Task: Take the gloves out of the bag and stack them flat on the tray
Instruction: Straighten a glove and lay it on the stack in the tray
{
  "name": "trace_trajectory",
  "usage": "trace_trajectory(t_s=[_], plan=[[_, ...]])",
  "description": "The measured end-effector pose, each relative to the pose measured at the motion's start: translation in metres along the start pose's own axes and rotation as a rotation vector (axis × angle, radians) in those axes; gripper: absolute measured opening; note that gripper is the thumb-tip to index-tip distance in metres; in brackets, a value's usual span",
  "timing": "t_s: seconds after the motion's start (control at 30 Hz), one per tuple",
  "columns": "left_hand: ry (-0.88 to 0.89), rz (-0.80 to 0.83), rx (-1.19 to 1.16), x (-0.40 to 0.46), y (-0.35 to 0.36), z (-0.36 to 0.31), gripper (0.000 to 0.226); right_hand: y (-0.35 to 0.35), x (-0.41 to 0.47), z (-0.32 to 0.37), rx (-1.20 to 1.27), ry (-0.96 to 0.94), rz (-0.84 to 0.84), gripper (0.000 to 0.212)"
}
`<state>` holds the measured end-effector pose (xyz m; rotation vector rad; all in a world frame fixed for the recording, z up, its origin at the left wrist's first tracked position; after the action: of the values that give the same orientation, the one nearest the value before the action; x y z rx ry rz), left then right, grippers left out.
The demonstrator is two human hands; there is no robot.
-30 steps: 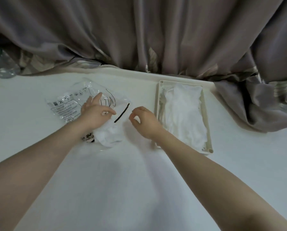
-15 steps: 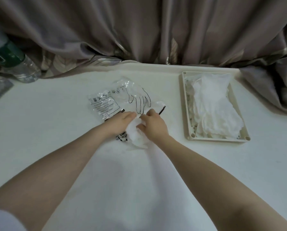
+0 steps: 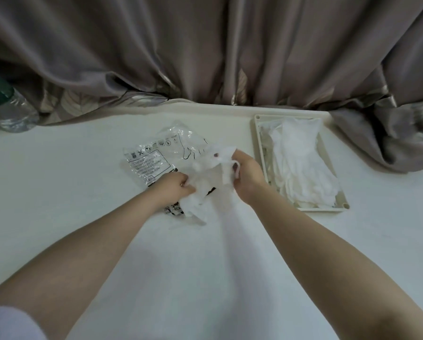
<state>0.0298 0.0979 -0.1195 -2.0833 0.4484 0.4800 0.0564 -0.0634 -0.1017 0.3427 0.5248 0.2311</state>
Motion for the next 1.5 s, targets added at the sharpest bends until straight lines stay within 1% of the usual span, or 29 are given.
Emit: trace_trajectory(t_s=[0.1, 0.17, 0.2, 0.27, 0.3, 0.33, 0.37, 0.43, 0.47, 0.53, 0.6, 0.63, 0.7, 0.77, 0.8, 0.87, 0.93, 0.97, 1.0, 1.03, 1.1, 1.13, 1.2, 1.23, 1.27, 1.3, 1.4, 1.43, 1.5], plan=[[-0.032, 0.019, 0.124, 0.002, 0.002, 0.005, 0.031, -0.017, -0.002, 0.003, 0.371, 0.018, -0.079, 0.026], [-0.031, 0.006, 0.161, 0.002, 0.002, 0.003, 0.015, -0.023, -0.006, 0.006, 0.508, -0.003, -0.104, 0.029], [0.011, -0.062, 0.146, -0.001, -0.003, -0.003, 0.025, -0.024, -0.008, 0.006, 0.531, -0.013, -0.097, 0.030], [0.227, -0.269, 0.045, -0.018, -0.021, -0.034, 0.048, -0.022, -0.013, 0.003, 0.639, -0.008, -0.049, 0.029], [0.346, -0.335, -0.032, -0.028, -0.028, -0.052, 0.054, -0.021, -0.018, -0.001, 0.673, 0.014, -0.032, 0.026], [0.420, -0.343, -0.136, -0.037, -0.032, -0.068, 0.057, -0.020, -0.019, -0.003, 0.707, 0.031, -0.002, 0.023], [0.426, -0.306, -0.256, -0.037, -0.029, -0.077, 0.054, -0.019, -0.023, -0.003, 0.715, 0.044, 0.022, 0.024], [0.314, -0.137, -0.502, -0.030, -0.012, -0.086, 0.042, -0.017, -0.030, -0.002, 0.690, 0.042, 0.054, 0.036], [0.254, -0.055, -0.610, -0.026, -0.001, -0.091, 0.042, -0.019, -0.035, 0.001, 0.677, 0.032, 0.051, 0.040], [0.183, 0.068, -0.781, -0.021, 0.016, -0.096, 0.032, -0.021, -0.045, 0.010, 0.665, -0.012, 0.061, 0.029], [0.185, 0.088, -0.833, -0.022, 0.018, -0.101, 0.007, -0.031, -0.054, 0.021, 0.639, -0.085, 0.043, 0.020], [0.187, 0.072, -0.857, -0.023, 0.015, -0.101, 0.008, -0.035, -0.058, 0.026, 0.632, -0.111, 0.064, 0.018], [0.193, 0.037, -0.963, -0.024, 0.010, -0.104, 0.017, -0.051, -0.066, 0.031, 0.646, -0.138, 0.066, 0.025], [0.212, 0.009, -1.090, -0.027, 0.004, -0.111, 0.020, -0.074, -0.076, 0.037, 0.549, -0.145, 0.075, 0.015], [0.228, 0.001, -1.147, -0.029, 0.000, -0.113, 0.018, -0.079, -0.080, 0.041, 0.463, -0.155, 0.126, 0.017], [0.287, -0.005, -1.196, -0.032, -0.009, -0.125, 0.017, -0.089, -0.088, 0.045, 0.260, -0.119, 0.212, 0.037], [0.342, 0.015, -1.131, -0.037, -0.013, -0.142, 0.020, -0.099, -0.094, 0.044, -0.036, -0.025, 0.215, 0.056], [0.359, 0.033, -1.091, -0.040, -0.013, -0.152, 0.022, -0.104, -0.095, 0.046, -0.193, -0.002, 0.206, 0.059], [0.367, 0.054, -1.058, -0.043, -0.011, -0.163, 0.024, -0.111, -0.096, 0.052, -0.329, -0.008, 0.172, 0.056], [0.374, 0.074, -1.033, -0.046, -0.010, -0.173, 0.025, -0.112, -0.098, 0.062, -0.445, -0.036, 0.142, 0.047], [0.381, 0.102, -0.993, -0.050, -0.008, -0.188, 0.026, -0.099, -0.105, 0.079, -0.561, -0.113, 0.191, 0.012], [0.382, 0.104, -0.960, -0.053, -0.007, -0.198, 0.026, -0.092, -0.109, 0.087, -0.567, -0.138, 0.261, 0.017], [0.364, 0.114, -0.907, -0.058, -0.006, -0.210, 0.028, -0.072, -0.118, 0.097, -0.514, -0.196, 0.441, 0.056], [0.343, 0.118, -0.891, -0.060, -0.005, -0.215, 0.028, -0.064, -0.123, 0.102, -0.509, -0.225, 0.497, 0.066], [0.315, 0.114, -0.885, -0.062, -0.003, -0.219, 0.028, -0.060, -0.128, 0.107, -0.535, -0.263, 0.528, 0.070], [0.279, 0.104, -0.892, -0.062, -0.001, -0.220, 0.027, -0.057, -0.130, 0.111, -0.602, -0.305, 0.523, 0.067], [0.135, 0.054, -0.992, -0.060, 0.007, -0.213, 0.021, -0.064, -0.133, 0.121, -0.804, -0.386, 0.394, 0.030], [0.109, 0.078, -1.044, -0.059, 0.012, -0.212, 0.022, -0.070, -0.133, 0.123, -0.813, -0.388, 0.341, 0.022], [0.138, 0.216, -1.111, -0.058, 0.025, -0.219, 0.039, -0.081, -0.134, 0.129, -0.782, -0.398, 0.258, 0.019]])
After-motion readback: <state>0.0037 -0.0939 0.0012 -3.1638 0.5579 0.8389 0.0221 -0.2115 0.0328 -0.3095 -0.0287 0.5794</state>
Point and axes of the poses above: each hand's wrist, its own x-axis towards the middle knuckle, its own y-axis out of the palm, z = x × y, the point moved 9 cm from there along x, towards the middle knuckle, and after that the axes turned 10 degrees about z, right-handed, at the moved point
